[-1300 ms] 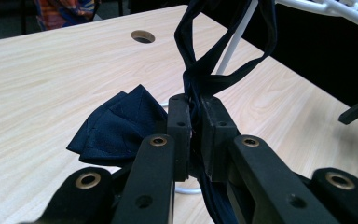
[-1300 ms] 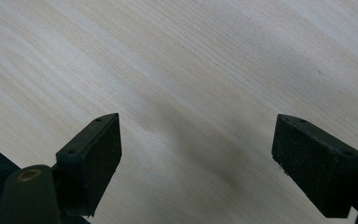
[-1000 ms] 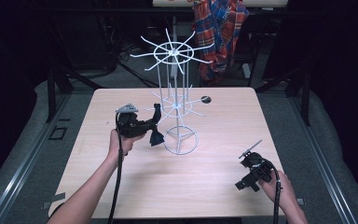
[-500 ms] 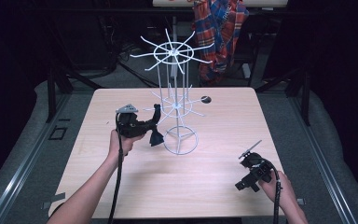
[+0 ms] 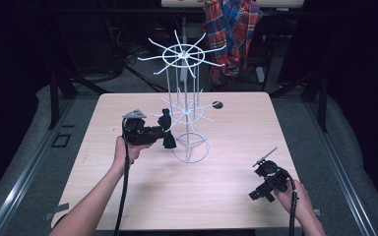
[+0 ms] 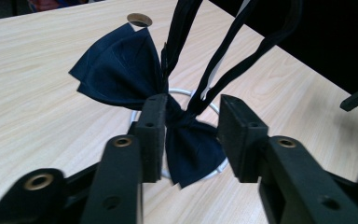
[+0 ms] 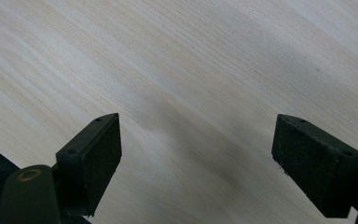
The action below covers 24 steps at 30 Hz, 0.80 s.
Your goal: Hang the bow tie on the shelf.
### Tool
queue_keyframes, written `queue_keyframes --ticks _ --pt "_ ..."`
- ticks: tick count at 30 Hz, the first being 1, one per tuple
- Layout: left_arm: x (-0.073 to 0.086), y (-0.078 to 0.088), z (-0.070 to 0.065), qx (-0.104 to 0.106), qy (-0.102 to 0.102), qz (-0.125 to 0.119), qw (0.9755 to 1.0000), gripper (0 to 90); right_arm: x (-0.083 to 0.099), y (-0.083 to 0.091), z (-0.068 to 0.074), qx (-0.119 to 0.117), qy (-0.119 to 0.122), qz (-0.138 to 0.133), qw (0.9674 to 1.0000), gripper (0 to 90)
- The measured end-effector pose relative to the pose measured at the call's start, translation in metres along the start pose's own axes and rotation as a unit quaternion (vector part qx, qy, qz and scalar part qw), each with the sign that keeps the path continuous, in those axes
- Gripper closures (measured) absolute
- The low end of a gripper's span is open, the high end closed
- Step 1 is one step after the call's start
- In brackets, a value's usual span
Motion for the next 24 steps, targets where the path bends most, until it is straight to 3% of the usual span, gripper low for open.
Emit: queue_keyframes --ticks 3,5,7,9,11,14,15,19,20,24 --pt "-0.001 0.002 0.001 -0.002 0.001 -0.002 1.0 55.8 0.0 0.001 0.0 -0.001 0.001 0.003 1.0 15.5" --pt "-0.001 0.006 0.003 -0.007 0.007 0.0 0.9999 45.7 0.002 0.002 0.0 -0.001 0.0 0.005 1.0 15.5" --pt "0.0 0.008 0.004 -0.007 0.011 0.001 0.9999 43.8 0.003 0.003 0.0 -0.001 -0.004 0.009 1.0 15.5" --pt "0.001 0.013 0.004 -0.009 0.015 0.002 0.9999 39.9 0.003 0.001 0.0 -0.004 -0.004 -0.005 1.0 15.5" --pt "0.003 0.017 0.006 -0.014 0.011 0.0 0.9998 36.8 0.004 0.003 -0.001 0.003 -0.003 0.003 1.0 15.5" --pt "0.006 0.023 0.009 -0.022 0.011 0.002 0.9997 32.1 0.004 0.003 0.001 -0.002 -0.017 0.006 0.9998 15.5" --pt "0.009 0.028 0.012 -0.03 0.012 0.001 0.9995 29.5 0.003 0.002 -0.001 -0.002 -0.002 0.001 1.0 15.5" --pt "0.012 0.035 0.016 -0.044 0.014 -0.003 0.9989 27.1 0.002 0.002 0.0 -0.004 -0.001 0.001 1.0 15.5" --pt "0.012 0.038 0.017 -0.052 0.014 -0.004 0.9985 26.8 0.003 0.001 0.003 -0.013 -0.021 -0.001 0.9997 15.5" --pt "0.013 0.045 0.018 -0.071 0.013 0.0 0.9974 25.1 0.002 0.002 0.001 -0.004 -0.005 -0.01 0.9999 15.5"
Point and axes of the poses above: each handheld gripper's, and its own axes: y roughly backward along the jaws, x roughly out of its underside, z roughly to its left, the point moved 5 cm from there along -y, roughly forward along the jaws, and after that the axes turned 13 degrees about -x, right-handed, at the moved point
